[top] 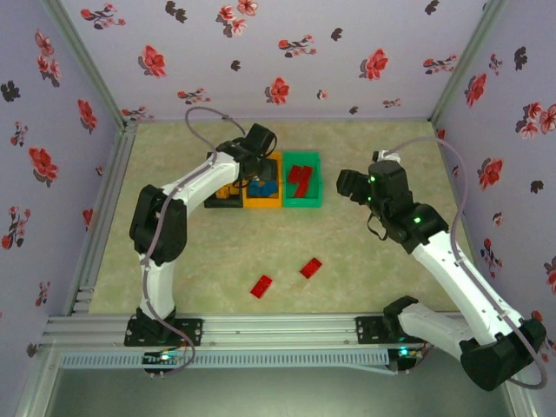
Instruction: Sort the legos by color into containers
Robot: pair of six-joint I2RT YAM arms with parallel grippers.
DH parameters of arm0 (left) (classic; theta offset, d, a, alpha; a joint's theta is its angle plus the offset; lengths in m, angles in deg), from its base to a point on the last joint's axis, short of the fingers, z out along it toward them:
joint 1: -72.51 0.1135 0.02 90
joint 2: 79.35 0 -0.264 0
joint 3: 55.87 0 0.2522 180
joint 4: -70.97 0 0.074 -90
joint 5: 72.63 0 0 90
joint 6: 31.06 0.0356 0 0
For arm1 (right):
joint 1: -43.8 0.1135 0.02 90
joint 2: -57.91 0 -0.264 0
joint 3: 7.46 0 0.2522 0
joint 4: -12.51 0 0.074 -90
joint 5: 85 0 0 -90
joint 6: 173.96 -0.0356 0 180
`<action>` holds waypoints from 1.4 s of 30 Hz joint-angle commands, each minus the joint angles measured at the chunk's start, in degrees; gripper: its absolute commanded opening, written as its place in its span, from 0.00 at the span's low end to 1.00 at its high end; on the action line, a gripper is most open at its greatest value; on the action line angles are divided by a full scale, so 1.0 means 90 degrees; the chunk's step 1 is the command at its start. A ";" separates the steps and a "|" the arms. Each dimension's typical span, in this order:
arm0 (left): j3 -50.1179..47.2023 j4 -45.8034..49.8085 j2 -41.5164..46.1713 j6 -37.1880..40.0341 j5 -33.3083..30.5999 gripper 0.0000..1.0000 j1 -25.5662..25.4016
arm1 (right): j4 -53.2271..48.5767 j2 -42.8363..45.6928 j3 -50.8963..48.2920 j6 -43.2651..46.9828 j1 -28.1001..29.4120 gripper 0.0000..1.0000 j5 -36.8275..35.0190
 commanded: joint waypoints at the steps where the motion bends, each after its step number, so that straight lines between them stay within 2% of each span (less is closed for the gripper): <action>1: 0.0007 0.0103 0.0256 0.0154 0.0192 0.74 -0.0020 | -0.0206 0.0083 -0.0130 0.0100 -0.0053 0.81 0.0001; 8: -0.0901 -0.0021 0.1124 0.0071 0.0189 0.74 -0.0020 | -0.0340 -0.0177 -0.0173 0.0044 -0.0036 0.80 0.0282; 13: -0.1628 -0.0036 0.1835 0.0002 0.0126 0.74 -0.0021 | -0.0037 -0.0010 -0.1088 -0.0573 0.0338 0.79 0.0284; 18: -0.2491 -0.0212 0.2488 -0.0154 0.0089 0.74 -0.0027 | -0.0018 -0.0254 -0.1668 -0.1229 0.1314 0.79 -0.0012; 26: -0.2576 -0.0024 0.2668 -0.0089 -0.0110 0.74 -0.0025 | 0.0580 -0.0690 -0.2632 -0.3019 0.3017 0.80 -0.0235; 30: -0.2557 0.0016 0.2629 -0.0081 -0.0110 0.74 -0.0020 | 0.0638 -0.0992 -0.2698 -0.3518 0.3600 0.81 -0.0428; 35: -0.2576 0.0057 0.2650 -0.0062 -0.0110 0.74 -0.0020 | 0.0872 -0.1416 -0.2685 -0.3771 0.3874 0.82 -0.0367; 42: -0.2624 0.0108 0.2778 -0.0021 -0.0105 0.74 -0.0020 | 0.1003 -0.1987 -0.2433 -0.3695 0.3883 0.82 -0.0265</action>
